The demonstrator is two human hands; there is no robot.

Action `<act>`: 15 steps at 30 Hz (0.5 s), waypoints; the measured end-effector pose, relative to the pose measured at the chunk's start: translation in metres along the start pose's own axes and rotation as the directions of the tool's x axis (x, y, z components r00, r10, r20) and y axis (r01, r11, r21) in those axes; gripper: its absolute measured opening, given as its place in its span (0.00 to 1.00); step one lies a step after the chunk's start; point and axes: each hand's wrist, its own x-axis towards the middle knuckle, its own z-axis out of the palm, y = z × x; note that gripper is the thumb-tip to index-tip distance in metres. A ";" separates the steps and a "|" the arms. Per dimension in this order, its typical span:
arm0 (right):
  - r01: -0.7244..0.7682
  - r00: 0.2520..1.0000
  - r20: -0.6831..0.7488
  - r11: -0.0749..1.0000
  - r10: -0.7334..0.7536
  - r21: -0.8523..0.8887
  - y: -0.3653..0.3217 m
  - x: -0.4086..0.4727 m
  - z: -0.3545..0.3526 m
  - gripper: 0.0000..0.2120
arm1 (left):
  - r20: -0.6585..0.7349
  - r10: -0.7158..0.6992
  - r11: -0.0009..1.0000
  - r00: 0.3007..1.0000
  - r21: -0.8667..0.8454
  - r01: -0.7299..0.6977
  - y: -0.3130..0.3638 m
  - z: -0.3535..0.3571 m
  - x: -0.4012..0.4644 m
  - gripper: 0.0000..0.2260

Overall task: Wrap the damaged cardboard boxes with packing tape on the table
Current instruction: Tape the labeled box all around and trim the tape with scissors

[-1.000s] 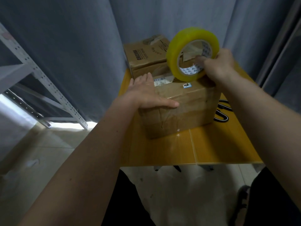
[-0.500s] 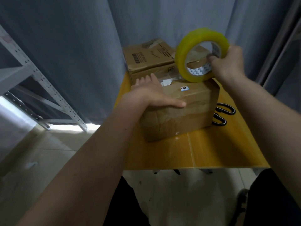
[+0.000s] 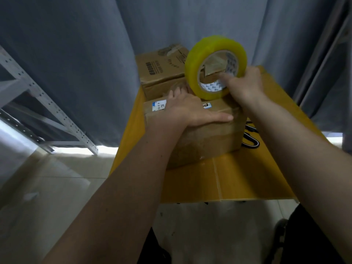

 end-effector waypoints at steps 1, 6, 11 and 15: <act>0.014 1.000 0.000 1.000 -0.014 -0.001 -0.001 0.002 -0.002 0.09 | 0.001 -0.004 1.000 1.000 -0.008 0.004 0.000 0.000 0.000 0.62; 0.117 0.993 0.031 0.991 -0.115 -0.061 -0.003 0.008 -0.020 0.10 | -0.001 -0.007 0.999 1.000 -0.036 0.007 -0.001 0.001 0.002 0.62; 0.023 0.998 0.048 0.983 -0.032 0.180 0.003 0.009 -0.040 0.07 | 0.006 -0.015 0.996 1.000 -0.085 0.015 -0.002 0.001 0.002 0.66; 0.069 0.995 0.059 0.972 -0.085 0.225 0.003 0.012 -0.041 0.06 | 0.002 -0.012 0.996 1.000 -0.087 0.012 -0.002 0.001 0.002 0.66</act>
